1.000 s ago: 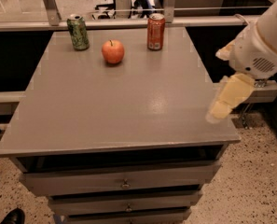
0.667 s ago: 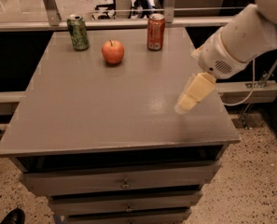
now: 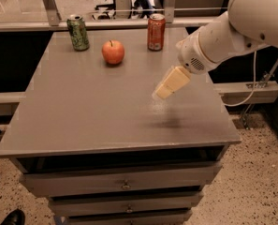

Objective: Move apple near coke can

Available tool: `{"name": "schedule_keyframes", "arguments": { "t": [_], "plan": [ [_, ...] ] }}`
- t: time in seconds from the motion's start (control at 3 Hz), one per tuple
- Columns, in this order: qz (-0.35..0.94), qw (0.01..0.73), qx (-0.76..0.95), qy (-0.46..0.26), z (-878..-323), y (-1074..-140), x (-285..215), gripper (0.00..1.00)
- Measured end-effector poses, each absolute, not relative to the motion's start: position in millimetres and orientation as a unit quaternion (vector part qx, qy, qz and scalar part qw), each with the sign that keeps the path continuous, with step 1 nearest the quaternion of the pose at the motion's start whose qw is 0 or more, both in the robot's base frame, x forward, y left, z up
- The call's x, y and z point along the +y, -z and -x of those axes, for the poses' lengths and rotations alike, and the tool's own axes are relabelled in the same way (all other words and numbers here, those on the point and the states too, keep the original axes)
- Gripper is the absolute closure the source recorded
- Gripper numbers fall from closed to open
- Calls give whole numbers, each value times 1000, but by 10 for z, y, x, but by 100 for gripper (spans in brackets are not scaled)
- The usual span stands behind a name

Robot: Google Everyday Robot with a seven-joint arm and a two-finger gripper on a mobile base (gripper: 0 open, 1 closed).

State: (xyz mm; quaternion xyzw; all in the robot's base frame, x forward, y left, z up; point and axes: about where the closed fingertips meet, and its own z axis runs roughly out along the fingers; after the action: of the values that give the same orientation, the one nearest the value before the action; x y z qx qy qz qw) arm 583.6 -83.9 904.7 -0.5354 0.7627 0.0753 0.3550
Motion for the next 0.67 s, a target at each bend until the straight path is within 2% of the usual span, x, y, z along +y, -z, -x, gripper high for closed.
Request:
{"name": "schedule_keyframes", "arguments": {
  "t": [0.67],
  "plan": [
    [528,372,759,-75,-6018,-9012,-703,0]
  ]
}}
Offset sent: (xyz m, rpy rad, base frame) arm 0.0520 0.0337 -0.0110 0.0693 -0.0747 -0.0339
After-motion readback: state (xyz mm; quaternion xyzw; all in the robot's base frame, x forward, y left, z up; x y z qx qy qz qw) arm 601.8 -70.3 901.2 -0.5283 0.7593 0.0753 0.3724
